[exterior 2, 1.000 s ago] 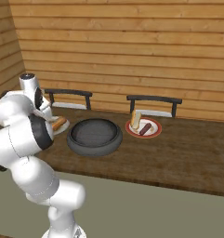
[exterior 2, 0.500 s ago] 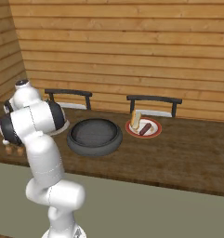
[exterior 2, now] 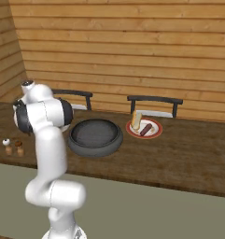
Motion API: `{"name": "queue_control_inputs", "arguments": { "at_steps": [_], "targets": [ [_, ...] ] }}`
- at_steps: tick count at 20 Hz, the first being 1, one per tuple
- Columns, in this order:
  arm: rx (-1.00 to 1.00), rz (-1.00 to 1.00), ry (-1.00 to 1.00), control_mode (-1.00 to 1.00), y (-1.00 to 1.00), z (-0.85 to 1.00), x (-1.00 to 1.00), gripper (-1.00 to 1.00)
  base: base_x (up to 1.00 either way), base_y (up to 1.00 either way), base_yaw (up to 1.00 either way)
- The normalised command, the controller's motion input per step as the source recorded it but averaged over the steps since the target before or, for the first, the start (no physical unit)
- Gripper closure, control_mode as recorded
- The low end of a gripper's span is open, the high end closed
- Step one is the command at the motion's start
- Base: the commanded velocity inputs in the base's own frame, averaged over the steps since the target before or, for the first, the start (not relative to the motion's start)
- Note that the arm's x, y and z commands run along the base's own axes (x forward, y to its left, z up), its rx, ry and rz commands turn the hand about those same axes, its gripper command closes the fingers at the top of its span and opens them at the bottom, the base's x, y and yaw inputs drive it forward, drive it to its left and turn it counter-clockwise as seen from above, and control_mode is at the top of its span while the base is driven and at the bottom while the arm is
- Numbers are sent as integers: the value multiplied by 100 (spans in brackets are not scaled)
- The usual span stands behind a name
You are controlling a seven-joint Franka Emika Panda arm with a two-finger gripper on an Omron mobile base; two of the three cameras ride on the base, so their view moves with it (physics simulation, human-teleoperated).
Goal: Place one bun and one sausage from the bowl on each plate.
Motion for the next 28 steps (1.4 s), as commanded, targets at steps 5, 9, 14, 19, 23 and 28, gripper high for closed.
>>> {"name": "queue_control_inputs", "arguments": {
  "at_steps": [5, 9, 14, 19, 23, 28],
  "targets": [
    [-5, 0, 0, -100, 20, -46, 44, 100, 0, 0, 0],
    [-4, 0, 0, -100, 15, -50, 35, 100, 0, 0, 0],
    [0, 0, 0, -100, 0, -39, 21, 100, 0, 0, 0],
    [0, 0, 0, -100, 0, -5, 0, 100, 0, 0, 0],
    [0, 0, 0, -100, 0, 0, 0, -100, 0, 0, 0],
    [0, 0, 0, -100, 0, 0, 0, -100, 0, 0, 0]
  ]
}}
